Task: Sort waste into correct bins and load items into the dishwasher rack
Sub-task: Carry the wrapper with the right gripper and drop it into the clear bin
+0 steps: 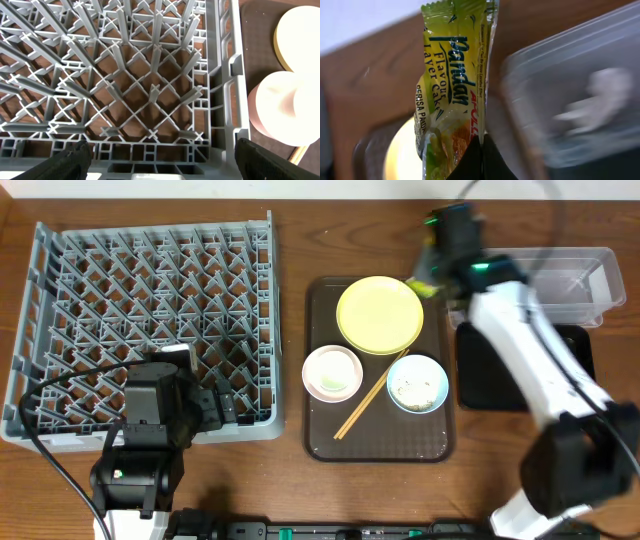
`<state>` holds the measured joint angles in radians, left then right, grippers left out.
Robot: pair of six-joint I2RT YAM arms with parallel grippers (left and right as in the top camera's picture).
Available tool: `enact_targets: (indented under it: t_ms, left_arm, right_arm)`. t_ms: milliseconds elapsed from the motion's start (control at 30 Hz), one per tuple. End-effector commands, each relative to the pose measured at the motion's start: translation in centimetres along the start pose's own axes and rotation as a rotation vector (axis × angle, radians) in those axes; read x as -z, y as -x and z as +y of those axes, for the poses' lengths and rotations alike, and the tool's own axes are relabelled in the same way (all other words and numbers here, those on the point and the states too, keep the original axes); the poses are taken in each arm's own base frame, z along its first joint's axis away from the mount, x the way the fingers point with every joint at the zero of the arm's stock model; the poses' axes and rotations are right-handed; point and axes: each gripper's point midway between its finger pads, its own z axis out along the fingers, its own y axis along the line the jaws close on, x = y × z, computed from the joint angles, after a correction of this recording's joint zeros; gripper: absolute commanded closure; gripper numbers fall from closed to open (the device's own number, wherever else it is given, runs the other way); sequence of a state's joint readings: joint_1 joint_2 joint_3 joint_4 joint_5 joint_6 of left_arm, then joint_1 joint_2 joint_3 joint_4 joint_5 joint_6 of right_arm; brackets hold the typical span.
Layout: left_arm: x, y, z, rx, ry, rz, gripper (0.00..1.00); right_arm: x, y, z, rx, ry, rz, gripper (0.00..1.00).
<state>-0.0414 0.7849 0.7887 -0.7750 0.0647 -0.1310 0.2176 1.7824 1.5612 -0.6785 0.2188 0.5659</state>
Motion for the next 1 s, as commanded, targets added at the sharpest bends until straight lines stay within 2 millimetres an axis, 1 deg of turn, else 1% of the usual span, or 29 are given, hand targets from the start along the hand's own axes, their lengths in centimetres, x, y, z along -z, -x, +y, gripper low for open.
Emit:
enact_targets:
  t_ms: [0, 67, 133, 233, 300, 333, 400, 433, 500, 533, 633, 733, 800, 833, 867, 933, 967]
  left_arm:
    - [0.3, 0.7, -0.3, 0.003, -0.007, -0.014, 0.07]
    - [0.3, 0.7, -0.3, 0.002, -0.007, -0.015, 0.07]
    - [0.3, 0.7, -0.3, 0.003, -0.007, -0.014, 0.07]
    - [0.3, 0.7, -0.3, 0.003, -0.007, -0.014, 0.07]
    - [0.3, 0.7, -0.2, 0.003, -0.007, -0.014, 0.07]
    - [0.3, 0.7, -0.2, 0.003, -0.007, -0.013, 0.07]
    - [0.3, 0.6, -0.2, 0.003, -0.006, -0.011, 0.07]
    - [0.2, 0.6, -0.2, 0.003, -0.006, -0.011, 0.07]
    - [0.2, 0.6, -0.2, 0.003, -0.006, -0.01, 0.07]
    - [0.2, 0.6, -0.2, 0.003, -0.006, -0.009, 0.07]
    - [0.2, 0.7, -0.2, 0.003, -0.006, -0.011, 0.07]
    - [0.1, 0.7, -0.3, 0.003, -0.006, -0.012, 0.07]
    - [0.1, 0.7, -0.3, 0.003, -0.006, -0.012, 0.07]
    - [0.1, 0.7, -0.3, 0.003, -0.006, -0.012, 0.07]
    - [0.1, 0.7, -0.3, 0.003, -0.006, -0.011, 0.07]
    - [0.1, 0.7, -0.3, 0.003, -0.006, -0.01, 0.07]
    - [0.1, 0.7, -0.3, 0.003, -0.006, -0.01, 0.07]
  right_arm:
    - [-1.0, 1.5, -5.3, -0.098, -0.12, -0.003, 0.99]
    - [-1.5, 1.4, -8.2, -0.186, -0.171, 0.025, 0.99]
    - [-2.0, 1.2, -10.0, -0.233, -0.196, 0.051, 0.99]
    - [-2.8, 1.1, -11.9, -0.261, -0.229, 0.074, 0.99]
    - [-3.3, 0.9, -12.8, -0.28, -0.245, 0.084, 0.97]
    - [-3.5, 0.8, -13.0, -0.286, -0.247, 0.088, 0.9]
    - [-3.8, 0.7, -13.3, -0.291, -0.251, 0.095, 0.65]
    - [-3.8, 0.7, -13.3, -0.292, -0.25, 0.097, 0.48]
    - [-3.8, 0.8, -13.3, -0.291, -0.249, 0.095, 0.34]
    - [-3.8, 0.8, -13.3, -0.285, -0.248, 0.095, 0.31]
    - [-3.5, 1.0, -13.0, -0.24, -0.231, 0.096, 0.31]
    - [-2.2, 1.7, -12.3, -0.172, -0.186, 0.085, 0.3]
    - [-0.9, 2.3, -11.2, -0.105, -0.125, 0.074, 0.29]
    - [-0.2, 2.5, -10.4, -0.065, -0.082, 0.072, 0.29]
    - [0.8, 2.6, -9.2, -0.007, -0.016, 0.074, 0.29]
    - [2.8, 2.0, -6.8, 0.128, 0.114, 0.096, 0.28]
    - [3.6, 1.4, -6.1, 0.165, 0.15, 0.111, 0.28]
